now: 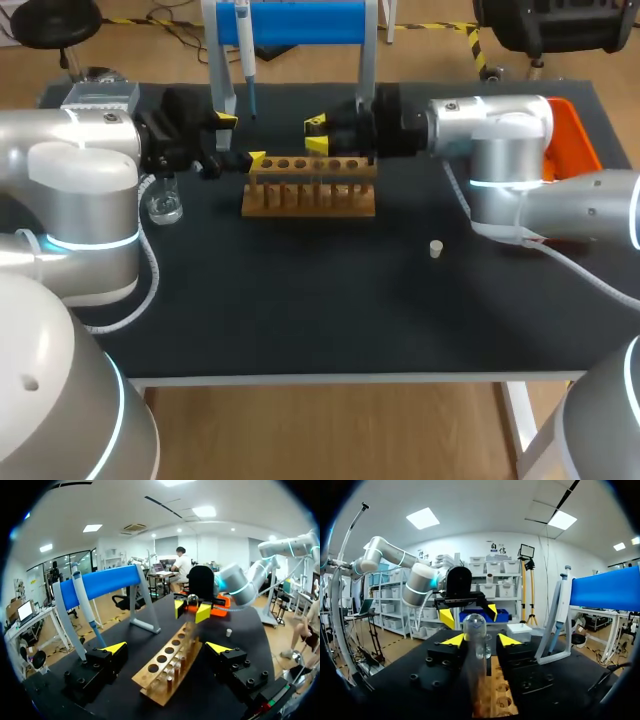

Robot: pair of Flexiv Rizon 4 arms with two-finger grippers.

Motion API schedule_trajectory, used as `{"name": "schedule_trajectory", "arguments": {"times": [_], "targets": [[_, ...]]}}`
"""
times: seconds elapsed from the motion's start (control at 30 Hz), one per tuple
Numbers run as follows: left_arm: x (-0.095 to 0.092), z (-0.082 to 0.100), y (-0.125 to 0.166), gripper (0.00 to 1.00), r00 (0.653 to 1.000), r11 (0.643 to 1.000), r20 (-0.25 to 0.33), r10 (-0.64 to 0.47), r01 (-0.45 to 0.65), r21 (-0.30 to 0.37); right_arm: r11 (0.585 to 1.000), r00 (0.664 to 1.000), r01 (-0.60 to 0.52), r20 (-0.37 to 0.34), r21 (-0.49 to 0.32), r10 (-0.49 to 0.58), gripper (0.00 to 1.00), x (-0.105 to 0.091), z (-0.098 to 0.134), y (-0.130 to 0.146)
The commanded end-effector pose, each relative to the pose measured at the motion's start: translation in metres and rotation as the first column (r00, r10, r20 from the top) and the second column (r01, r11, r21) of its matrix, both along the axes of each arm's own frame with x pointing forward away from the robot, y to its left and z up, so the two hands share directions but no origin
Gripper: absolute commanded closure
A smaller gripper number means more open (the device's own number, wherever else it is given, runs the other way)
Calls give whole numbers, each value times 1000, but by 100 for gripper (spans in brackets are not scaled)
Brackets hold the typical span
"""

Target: Invert the test tube, pick up the pipette, mount the tip to pipette, aspirate from beaker and dispense into the tube, eject the tip, return the pipette, and cap with the stopper.

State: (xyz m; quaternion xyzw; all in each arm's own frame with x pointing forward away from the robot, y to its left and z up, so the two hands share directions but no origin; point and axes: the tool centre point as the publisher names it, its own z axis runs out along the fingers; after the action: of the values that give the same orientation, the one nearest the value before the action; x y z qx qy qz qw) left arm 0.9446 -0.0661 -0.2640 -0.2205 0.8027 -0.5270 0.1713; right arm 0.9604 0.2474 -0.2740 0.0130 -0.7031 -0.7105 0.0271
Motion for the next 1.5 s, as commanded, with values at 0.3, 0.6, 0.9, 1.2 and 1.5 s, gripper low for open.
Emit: {"name": "schedule_trajectory", "arguments": {"times": [0.3, 0.6, 0.9, 1.2, 1.5], "targets": [[1, 1, 0, 0, 1000, 1000, -3, -1, 1, 3, 1000, 1000, -1, -3, 6, 1, 100, -2, 5, -4], [1, 1, 0, 0, 1000, 1000, -3, -1, 1, 3, 1000, 1000, 0, -6, 11, 0, 100, -2, 16, -5], [1, 1, 0, 0, 1000, 1000, -3, -1, 1, 3, 1000, 1000, -3, 1, 2, 3, 100, -3, 28, -5], [1, 1, 0, 0, 1000, 1000, -3, -1, 1, 3, 999, 1000, 10, -14, -33, -10, 100, -4, 36, -2], [1, 1, 0, 0, 1000, 1000, -3, -1, 1, 3, 999, 999, 26, -30, -32, -27, 100, -4, 48, 1]]}}
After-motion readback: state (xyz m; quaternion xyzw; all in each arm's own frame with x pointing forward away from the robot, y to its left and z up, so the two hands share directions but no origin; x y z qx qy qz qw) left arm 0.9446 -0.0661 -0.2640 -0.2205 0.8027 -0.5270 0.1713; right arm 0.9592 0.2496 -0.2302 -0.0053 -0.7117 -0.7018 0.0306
